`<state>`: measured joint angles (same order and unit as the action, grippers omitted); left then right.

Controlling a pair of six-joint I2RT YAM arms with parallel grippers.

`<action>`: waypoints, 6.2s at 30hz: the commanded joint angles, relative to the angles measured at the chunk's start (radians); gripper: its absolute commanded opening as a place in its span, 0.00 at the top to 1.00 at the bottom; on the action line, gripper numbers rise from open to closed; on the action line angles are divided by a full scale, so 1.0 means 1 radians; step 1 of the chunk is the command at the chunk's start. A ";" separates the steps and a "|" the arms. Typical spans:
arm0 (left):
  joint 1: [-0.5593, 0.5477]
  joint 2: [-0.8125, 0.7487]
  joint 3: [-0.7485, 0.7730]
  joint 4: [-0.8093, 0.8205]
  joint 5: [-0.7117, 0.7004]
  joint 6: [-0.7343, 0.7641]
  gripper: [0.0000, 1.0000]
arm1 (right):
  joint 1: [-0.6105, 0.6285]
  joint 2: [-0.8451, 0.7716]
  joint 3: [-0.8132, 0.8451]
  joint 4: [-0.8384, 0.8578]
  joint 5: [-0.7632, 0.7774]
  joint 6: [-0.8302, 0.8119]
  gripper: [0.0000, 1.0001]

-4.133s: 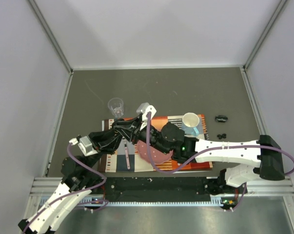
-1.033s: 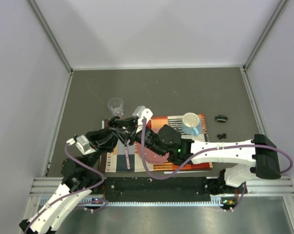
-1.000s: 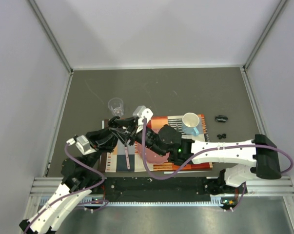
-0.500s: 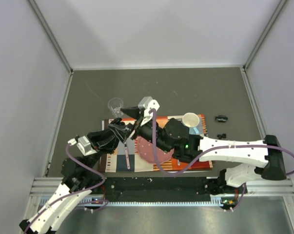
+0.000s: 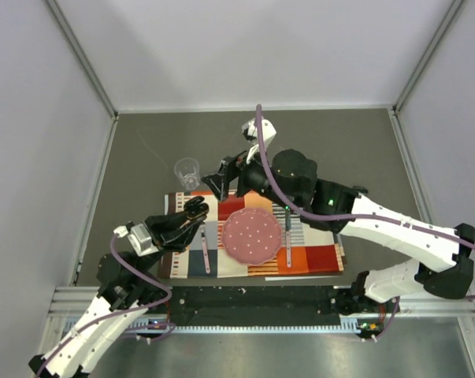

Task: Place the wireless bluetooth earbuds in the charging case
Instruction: Close the charging case, then place the charging case at the center of the board, then pick up the charging case at the center of the board.

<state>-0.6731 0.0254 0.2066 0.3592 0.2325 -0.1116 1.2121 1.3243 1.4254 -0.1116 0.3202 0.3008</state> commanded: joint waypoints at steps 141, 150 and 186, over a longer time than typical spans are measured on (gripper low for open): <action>0.274 2.024 1.330 -0.646 0.120 -0.369 0.44 | -0.627 -0.519 -0.329 -0.708 -0.057 0.241 0.04; 0.282 1.923 1.318 -0.686 0.071 -0.320 0.42 | -0.993 -0.441 -0.398 -0.708 -0.288 0.330 0.01; 0.285 0.479 0.352 -0.308 -0.122 -0.382 0.01 | -1.399 0.358 -0.057 -0.889 -0.234 0.819 0.06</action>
<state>-0.3923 0.5613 0.5640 0.0750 0.1452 -0.4206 -0.1673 1.6157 1.3201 -0.9413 0.0772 1.1042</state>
